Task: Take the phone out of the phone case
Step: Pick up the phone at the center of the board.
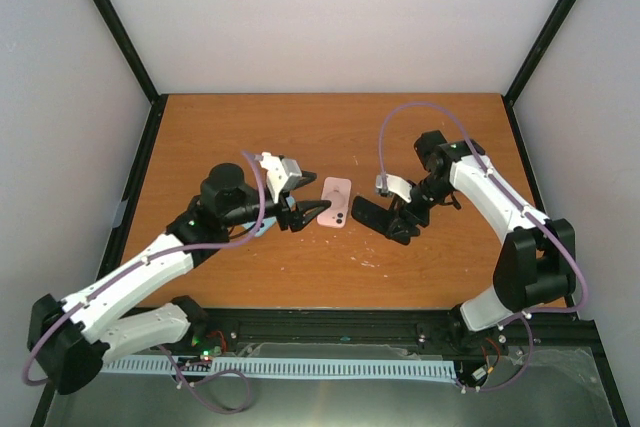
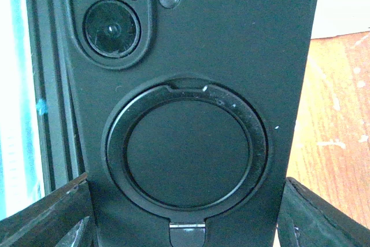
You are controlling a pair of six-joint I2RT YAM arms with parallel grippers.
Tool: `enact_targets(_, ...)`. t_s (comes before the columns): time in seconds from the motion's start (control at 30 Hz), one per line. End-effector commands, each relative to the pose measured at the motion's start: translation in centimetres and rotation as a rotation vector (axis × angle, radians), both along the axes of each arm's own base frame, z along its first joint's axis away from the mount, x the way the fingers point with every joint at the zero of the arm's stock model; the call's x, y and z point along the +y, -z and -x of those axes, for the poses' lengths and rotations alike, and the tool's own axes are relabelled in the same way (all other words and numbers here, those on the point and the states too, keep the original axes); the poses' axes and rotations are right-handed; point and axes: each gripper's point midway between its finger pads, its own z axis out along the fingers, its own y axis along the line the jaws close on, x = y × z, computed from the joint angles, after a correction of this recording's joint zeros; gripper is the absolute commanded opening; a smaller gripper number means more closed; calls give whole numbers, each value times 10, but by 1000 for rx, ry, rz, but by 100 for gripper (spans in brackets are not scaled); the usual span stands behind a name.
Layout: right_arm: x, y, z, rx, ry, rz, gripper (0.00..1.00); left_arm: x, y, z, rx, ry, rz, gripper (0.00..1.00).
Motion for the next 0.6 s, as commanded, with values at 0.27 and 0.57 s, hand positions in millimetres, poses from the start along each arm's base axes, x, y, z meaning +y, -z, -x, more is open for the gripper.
enact_targets(0.27, 12, -33, 36, -75, -249, 15, 44, -50, 56, 59, -574, 137, -490, 72)
enact_targets(0.57, 23, -31, 54, -1, -296, 13, 44, -77, 93, 65, -866, 168, -653, 60)
